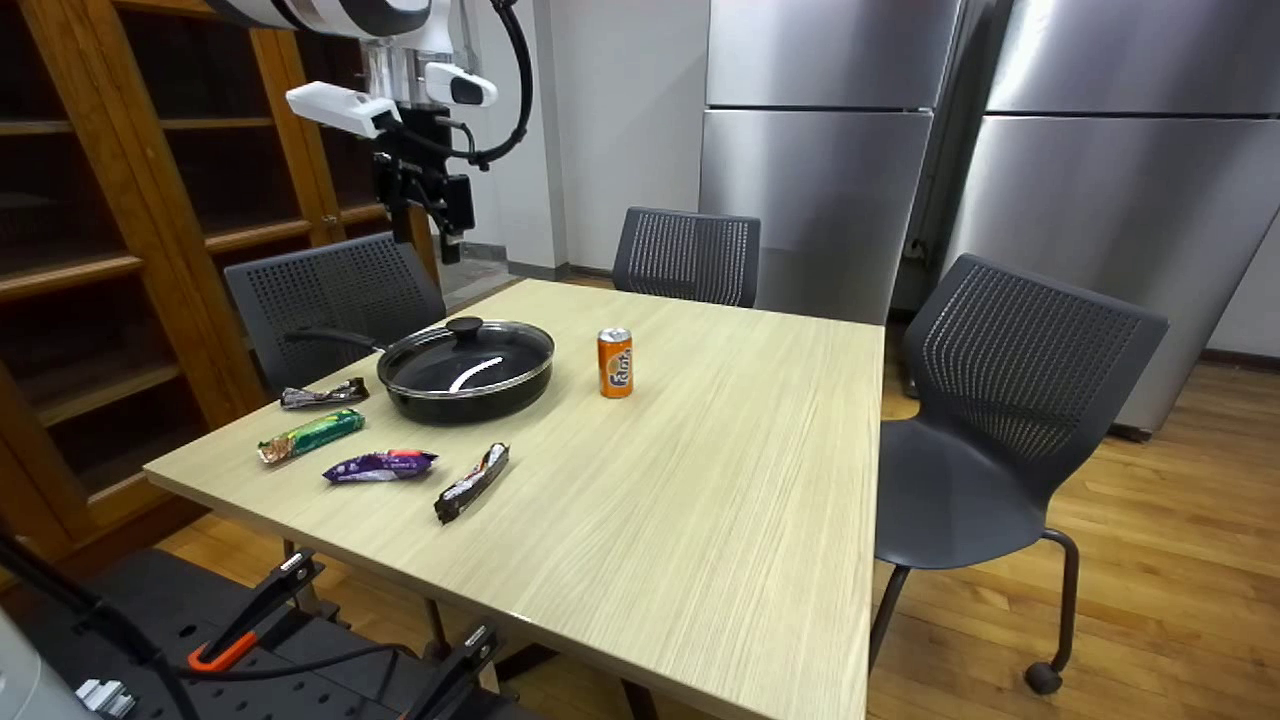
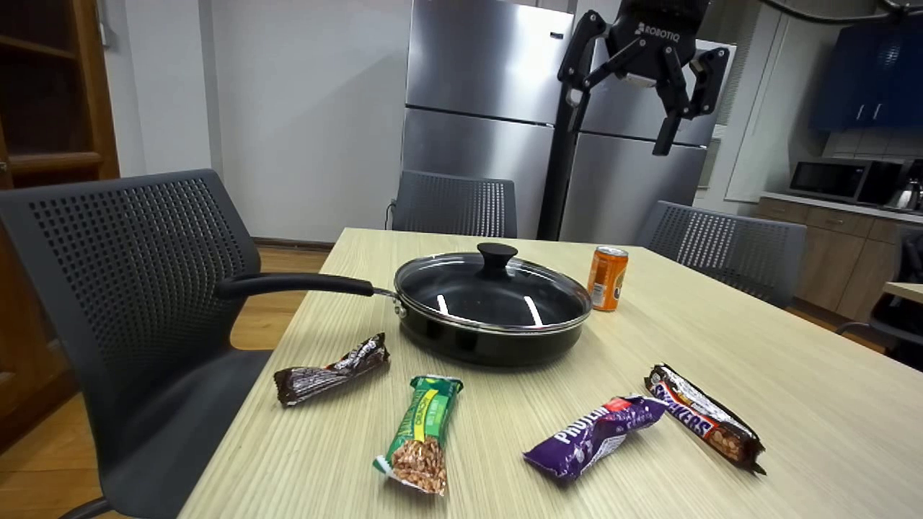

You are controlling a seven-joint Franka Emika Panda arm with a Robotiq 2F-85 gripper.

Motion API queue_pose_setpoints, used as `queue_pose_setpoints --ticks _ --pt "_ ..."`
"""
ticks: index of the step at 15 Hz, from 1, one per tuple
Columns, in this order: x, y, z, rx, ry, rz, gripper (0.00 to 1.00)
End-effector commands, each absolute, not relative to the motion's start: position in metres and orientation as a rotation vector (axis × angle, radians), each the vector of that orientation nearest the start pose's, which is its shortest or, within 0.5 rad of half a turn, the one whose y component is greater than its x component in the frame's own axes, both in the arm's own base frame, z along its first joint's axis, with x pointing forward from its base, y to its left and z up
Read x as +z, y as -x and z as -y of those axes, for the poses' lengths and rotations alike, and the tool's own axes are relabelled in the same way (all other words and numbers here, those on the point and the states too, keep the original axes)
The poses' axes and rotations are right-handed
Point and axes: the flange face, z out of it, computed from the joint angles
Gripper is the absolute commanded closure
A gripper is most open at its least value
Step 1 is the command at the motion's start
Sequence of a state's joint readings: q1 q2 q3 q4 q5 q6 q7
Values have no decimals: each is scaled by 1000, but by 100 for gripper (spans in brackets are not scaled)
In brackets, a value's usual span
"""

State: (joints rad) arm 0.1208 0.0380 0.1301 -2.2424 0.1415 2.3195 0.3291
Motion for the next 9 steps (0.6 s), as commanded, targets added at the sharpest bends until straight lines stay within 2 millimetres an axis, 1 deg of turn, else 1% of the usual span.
queue_pose_setpoints --ticks 1,7,9 --pt "341 -536 -151 -8 3023 -310 0" --pt "321 -567 -172 44 3004 -322 0" --pt "312 -578 -178 48 3010 -354 0"
